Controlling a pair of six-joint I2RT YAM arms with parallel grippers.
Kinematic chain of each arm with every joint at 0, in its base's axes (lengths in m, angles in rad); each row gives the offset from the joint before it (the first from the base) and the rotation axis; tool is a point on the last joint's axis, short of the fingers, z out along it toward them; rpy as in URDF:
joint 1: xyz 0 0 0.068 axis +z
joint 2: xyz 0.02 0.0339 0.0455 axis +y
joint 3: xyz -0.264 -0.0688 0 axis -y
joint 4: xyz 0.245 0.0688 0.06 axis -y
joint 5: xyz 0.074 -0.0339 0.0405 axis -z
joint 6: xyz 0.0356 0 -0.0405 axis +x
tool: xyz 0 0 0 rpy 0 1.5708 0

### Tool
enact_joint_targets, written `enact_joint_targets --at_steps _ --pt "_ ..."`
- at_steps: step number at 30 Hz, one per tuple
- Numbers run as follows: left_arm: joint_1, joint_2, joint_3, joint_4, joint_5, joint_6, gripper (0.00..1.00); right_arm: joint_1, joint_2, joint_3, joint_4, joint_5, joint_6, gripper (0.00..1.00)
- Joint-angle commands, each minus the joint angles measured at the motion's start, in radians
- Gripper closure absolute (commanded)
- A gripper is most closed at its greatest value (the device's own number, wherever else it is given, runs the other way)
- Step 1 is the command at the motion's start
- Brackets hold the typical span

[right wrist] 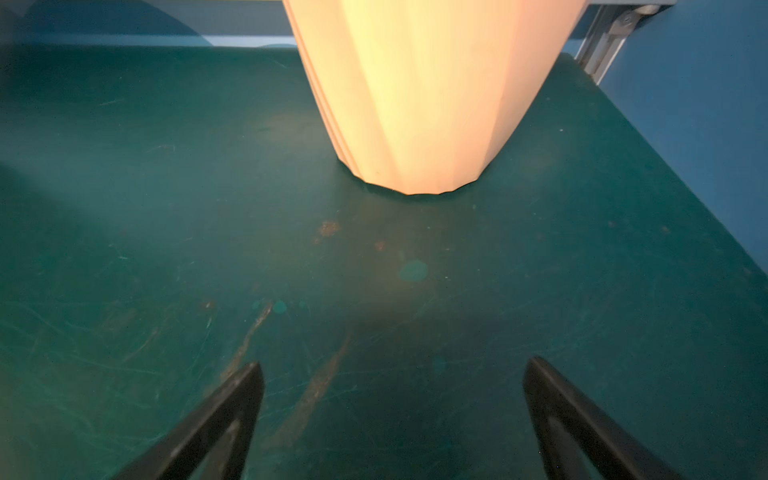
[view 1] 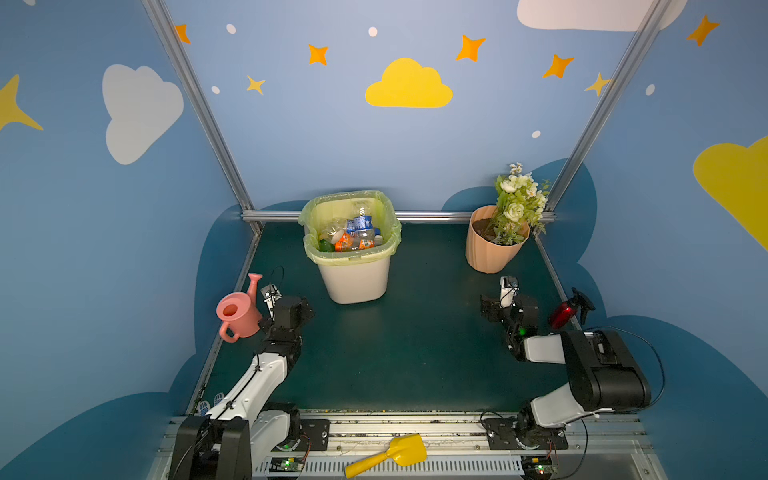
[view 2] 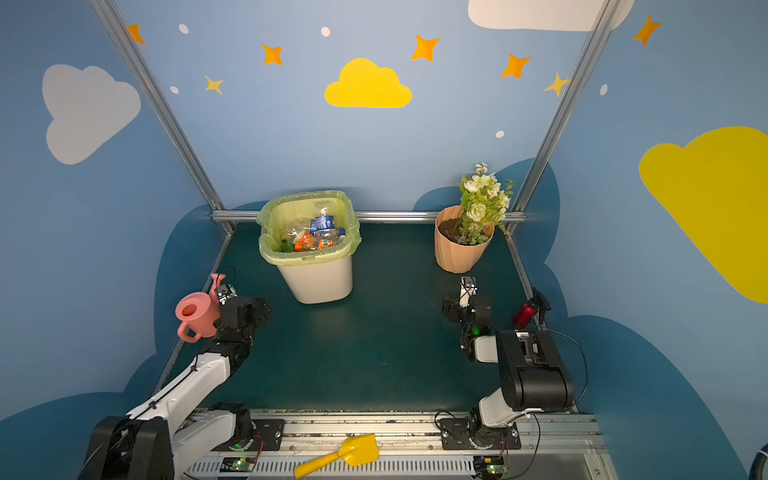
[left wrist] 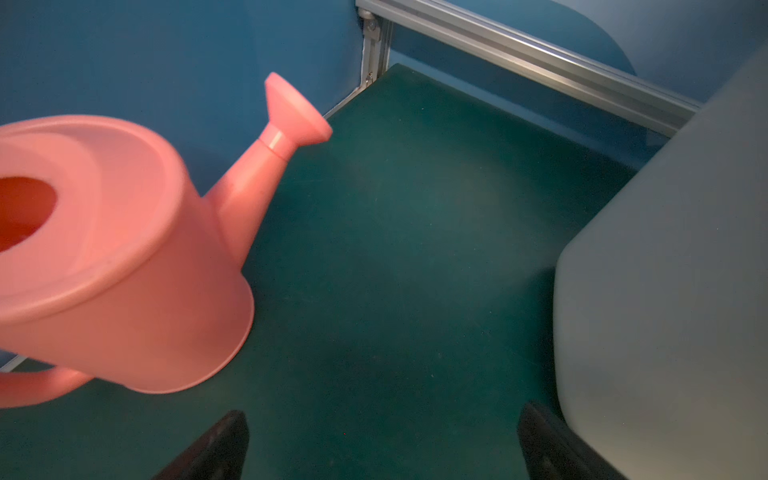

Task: Throw the plastic bottles in the bin

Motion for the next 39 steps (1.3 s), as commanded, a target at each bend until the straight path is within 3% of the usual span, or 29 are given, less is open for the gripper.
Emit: enact_joint_targets --at_steps 1,9,12,14,22,25,26,29,39 --pt "-0.02 0.059 -0.024 0.168 -0.088 0.046 0.0 -0.015 -0.01 0.035 0.018 -0.044 0.007 0.03" --pt "-0.039 0.275 -0.022 0.506 -0.116 0.255 0.0 -0.022 -0.015 0.045 -0.008 -0.041 0.013 0.03" --pt "-0.033 0.374 -0.015 0.596 -0.152 0.226 0.0 -0.022 -0.015 0.045 -0.008 -0.041 0.013 0.03" --pt "-0.042 0.374 0.02 0.525 -0.089 0.266 0.0 -0.019 -0.016 0.044 -0.008 -0.039 0.013 0.03" --pt "-0.005 0.384 -0.027 0.603 0.054 0.279 0.0 -0.021 -0.016 0.046 -0.008 -0.041 0.012 0.03" --pt "-0.007 0.495 -0.071 0.83 0.054 0.288 0.0 -0.021 -0.017 0.045 -0.008 -0.041 0.013 0.03" --pt "-0.009 0.503 -0.056 0.813 0.055 0.295 0.0 -0.022 -0.016 0.046 -0.008 -0.042 0.013 0.03" --pt "0.02 0.433 0.019 0.554 0.115 0.278 0.0 -0.022 -0.015 0.045 -0.008 -0.041 0.012 0.03" --pt "0.042 0.444 0.022 0.561 0.139 0.258 0.0 -0.021 -0.015 0.047 -0.011 -0.044 0.013 0.03"
